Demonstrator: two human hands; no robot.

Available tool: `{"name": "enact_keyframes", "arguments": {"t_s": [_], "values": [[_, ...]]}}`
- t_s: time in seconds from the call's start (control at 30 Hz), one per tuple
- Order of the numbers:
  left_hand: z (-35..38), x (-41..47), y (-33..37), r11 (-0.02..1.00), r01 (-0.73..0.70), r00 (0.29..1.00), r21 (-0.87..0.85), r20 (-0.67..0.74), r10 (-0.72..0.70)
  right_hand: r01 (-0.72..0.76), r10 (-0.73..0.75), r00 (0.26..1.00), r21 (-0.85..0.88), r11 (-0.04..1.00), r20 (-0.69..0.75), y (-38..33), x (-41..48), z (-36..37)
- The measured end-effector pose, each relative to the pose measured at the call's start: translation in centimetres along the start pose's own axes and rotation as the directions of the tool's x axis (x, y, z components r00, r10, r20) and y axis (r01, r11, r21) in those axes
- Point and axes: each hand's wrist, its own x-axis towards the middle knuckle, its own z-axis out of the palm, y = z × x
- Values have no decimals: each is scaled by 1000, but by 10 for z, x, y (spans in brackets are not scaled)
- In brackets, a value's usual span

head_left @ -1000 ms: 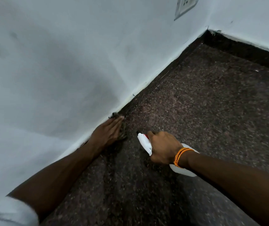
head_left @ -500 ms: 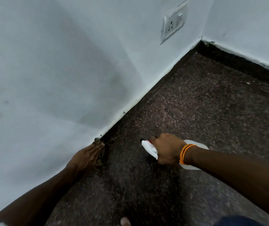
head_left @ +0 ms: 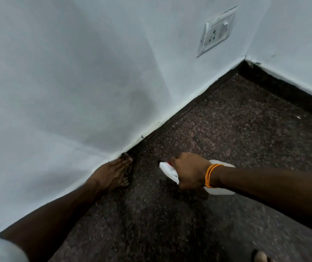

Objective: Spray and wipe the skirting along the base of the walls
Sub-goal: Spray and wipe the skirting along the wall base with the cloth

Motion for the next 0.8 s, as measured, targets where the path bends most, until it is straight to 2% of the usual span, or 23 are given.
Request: {"name": "enact_keyframes", "arguments": {"t_s": [0.13, 0.27, 0.4, 0.5, 0.53, 0.6, 0.67, 0.8], "values": [[7, 0, -3, 999, -27, 1000, -32, -1, 27, 16, -16, 999, -10, 1000, -43, 9, 11, 11], [6, 12, -4, 983, -99, 992, 157, 87, 86, 39, -38, 997, 16, 999, -66, 13, 9, 15], [-21, 65, -10, 980, -111, 983, 165, 161, 85, 20, -18, 997, 19, 1000, -79, 18, -1, 20], [-34, 91, -14, 956, -126, 992, 265, 65, 113, -1, 5, 997, 45, 999, -76, 29, -11, 23], [-30, 89, -14, 961, -90, 996, 261, 24, 86, -2, 7, 997, 59, 998, -74, 32, -14, 23], [-21, 70, -10, 976, -17, 999, 218, -46, 28, -12, 17, 997, 71, 997, -70, 39, -17, 24], [-9, 34, -2, 964, -45, 992, 263, -104, 74, -13, 16, 998, 51, 999, -66, 44, -18, 23], [10, -28, 6, 977, -17, 999, 211, -41, 27, -6, 7, 996, 7, 1000, -93, 50, -19, 20]]}}
